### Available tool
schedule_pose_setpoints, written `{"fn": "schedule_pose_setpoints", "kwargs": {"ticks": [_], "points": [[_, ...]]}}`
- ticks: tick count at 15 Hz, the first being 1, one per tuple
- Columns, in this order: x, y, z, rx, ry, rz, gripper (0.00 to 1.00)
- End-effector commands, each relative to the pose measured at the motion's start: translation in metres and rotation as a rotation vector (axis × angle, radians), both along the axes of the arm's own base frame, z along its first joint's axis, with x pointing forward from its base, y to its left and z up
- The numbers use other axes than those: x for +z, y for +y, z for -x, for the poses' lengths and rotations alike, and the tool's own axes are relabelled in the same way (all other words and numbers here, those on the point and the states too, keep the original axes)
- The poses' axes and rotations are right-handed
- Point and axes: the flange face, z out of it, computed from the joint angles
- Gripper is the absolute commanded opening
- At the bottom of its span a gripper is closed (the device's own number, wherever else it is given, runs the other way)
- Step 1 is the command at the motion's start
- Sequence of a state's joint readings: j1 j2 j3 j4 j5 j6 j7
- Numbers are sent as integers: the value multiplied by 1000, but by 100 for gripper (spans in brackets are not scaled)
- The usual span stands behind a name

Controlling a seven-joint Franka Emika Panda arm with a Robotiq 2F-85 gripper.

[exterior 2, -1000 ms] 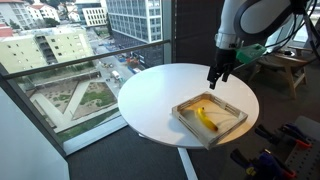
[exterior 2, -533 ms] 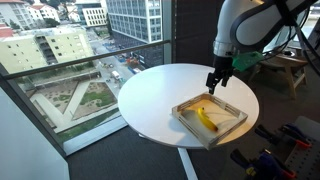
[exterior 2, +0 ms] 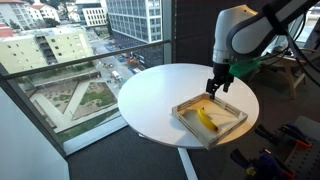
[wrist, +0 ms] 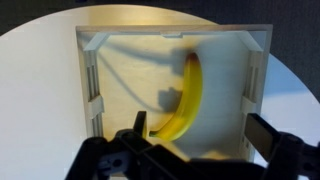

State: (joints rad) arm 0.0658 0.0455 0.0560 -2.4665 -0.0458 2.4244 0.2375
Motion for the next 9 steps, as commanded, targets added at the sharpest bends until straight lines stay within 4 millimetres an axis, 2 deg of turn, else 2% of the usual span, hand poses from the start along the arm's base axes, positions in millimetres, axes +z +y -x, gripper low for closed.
{"fn": "schedule_pose_setpoints", "kwargs": {"ticks": [1, 9], "points": [[-8, -8, -11, -64, 2, 19, 100], [-29, -26, -22, -217, 12, 42, 100]]}}
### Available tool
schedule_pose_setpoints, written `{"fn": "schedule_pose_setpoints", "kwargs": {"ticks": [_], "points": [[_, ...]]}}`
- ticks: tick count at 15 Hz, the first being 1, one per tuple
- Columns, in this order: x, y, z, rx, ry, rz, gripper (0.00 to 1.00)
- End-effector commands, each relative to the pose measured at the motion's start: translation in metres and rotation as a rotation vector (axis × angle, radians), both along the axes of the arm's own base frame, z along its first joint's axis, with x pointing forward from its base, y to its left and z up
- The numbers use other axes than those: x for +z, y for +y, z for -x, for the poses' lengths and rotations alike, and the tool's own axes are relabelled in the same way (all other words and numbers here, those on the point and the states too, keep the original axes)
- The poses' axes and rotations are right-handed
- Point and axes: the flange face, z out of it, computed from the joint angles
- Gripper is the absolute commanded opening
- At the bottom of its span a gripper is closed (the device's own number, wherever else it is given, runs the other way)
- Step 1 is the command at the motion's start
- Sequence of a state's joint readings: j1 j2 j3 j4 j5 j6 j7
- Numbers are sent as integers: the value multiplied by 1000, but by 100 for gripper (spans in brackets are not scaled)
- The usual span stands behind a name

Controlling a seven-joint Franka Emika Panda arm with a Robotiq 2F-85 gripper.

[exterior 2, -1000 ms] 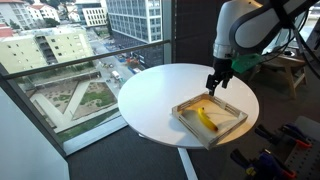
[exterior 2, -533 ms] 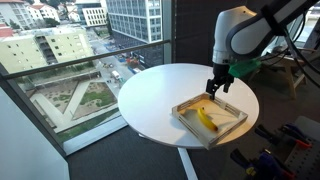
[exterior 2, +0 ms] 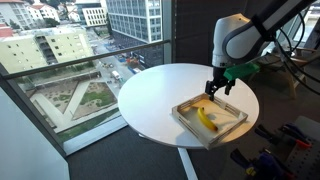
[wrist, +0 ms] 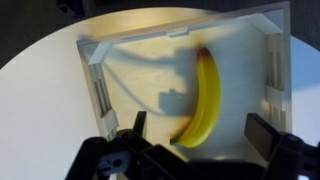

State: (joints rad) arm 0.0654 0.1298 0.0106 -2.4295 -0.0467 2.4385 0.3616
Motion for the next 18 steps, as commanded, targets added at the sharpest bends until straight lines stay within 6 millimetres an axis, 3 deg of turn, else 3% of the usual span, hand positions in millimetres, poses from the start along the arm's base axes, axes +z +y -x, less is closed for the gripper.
{"fn": "schedule_pose_setpoints", "kwargs": {"ticks": [1, 7, 18], "points": [[-6, -6, -12, -61, -18, 30, 100], [-18, -4, -25, -94, -47, 79, 100], [-26, 22, -45, -87, -93, 66, 100]]}}
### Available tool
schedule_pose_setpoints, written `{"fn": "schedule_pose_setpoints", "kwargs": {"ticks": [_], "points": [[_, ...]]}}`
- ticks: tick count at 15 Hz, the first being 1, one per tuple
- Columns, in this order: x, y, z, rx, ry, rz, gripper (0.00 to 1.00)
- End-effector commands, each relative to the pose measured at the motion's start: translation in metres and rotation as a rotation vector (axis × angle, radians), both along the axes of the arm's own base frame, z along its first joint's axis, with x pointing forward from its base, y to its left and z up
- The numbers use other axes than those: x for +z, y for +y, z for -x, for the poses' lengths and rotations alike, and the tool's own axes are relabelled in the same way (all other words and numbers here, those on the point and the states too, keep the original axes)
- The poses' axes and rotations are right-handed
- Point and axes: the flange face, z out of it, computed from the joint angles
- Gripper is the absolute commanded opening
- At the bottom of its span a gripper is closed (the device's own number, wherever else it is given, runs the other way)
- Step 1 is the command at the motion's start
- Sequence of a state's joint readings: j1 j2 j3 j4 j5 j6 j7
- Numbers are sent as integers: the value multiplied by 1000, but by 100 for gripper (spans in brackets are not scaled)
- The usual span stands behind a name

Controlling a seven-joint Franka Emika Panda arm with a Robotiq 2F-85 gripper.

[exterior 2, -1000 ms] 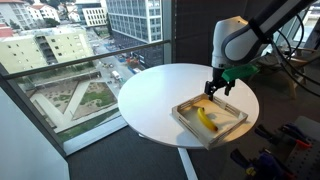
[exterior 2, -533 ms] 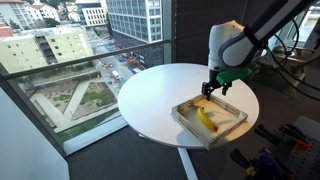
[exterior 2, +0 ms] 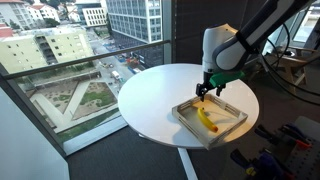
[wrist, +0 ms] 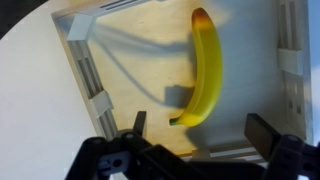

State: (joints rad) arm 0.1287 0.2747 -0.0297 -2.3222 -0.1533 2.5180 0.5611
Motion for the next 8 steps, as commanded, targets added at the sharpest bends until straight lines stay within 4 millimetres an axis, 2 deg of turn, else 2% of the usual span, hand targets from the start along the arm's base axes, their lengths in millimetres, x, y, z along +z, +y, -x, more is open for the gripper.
{"fn": "schedule_pose_setpoints", "kwargs": {"ticks": [1, 6, 8], "points": [[2, 9, -12, -1, -46, -15, 100], [-1, 16, -15, 9, -62, -24, 100], [-1, 14, -9, 25, -52, -16, 100]]}}
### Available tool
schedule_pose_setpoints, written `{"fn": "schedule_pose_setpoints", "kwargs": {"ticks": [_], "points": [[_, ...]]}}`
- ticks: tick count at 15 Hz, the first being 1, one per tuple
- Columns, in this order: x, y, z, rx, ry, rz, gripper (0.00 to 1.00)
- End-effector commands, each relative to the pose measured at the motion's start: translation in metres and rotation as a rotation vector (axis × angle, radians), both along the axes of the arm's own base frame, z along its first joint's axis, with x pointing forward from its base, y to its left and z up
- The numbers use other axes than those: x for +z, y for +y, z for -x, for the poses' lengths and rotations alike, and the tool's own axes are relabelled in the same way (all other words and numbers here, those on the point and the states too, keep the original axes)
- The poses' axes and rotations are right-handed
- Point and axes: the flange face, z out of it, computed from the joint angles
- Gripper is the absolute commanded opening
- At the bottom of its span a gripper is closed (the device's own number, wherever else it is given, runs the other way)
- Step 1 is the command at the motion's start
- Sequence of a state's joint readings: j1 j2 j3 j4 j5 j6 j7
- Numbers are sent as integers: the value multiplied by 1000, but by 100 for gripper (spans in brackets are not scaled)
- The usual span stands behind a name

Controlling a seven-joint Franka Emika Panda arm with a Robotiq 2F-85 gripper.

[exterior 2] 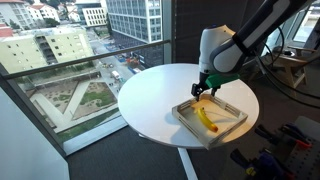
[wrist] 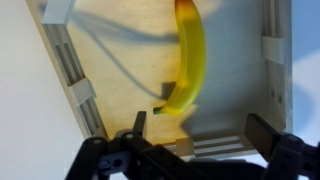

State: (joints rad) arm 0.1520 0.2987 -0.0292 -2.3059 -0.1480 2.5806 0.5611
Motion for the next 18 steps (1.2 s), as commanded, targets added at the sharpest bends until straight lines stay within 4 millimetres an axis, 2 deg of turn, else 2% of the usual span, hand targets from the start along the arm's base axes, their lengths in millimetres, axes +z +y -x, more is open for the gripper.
{"fn": "schedule_pose_setpoints", "kwargs": {"ticks": [1, 18], "points": [[0, 0, 0, 1, 2, 0, 100], [-10, -1, 6, -22, -8, -35, 100]]}}
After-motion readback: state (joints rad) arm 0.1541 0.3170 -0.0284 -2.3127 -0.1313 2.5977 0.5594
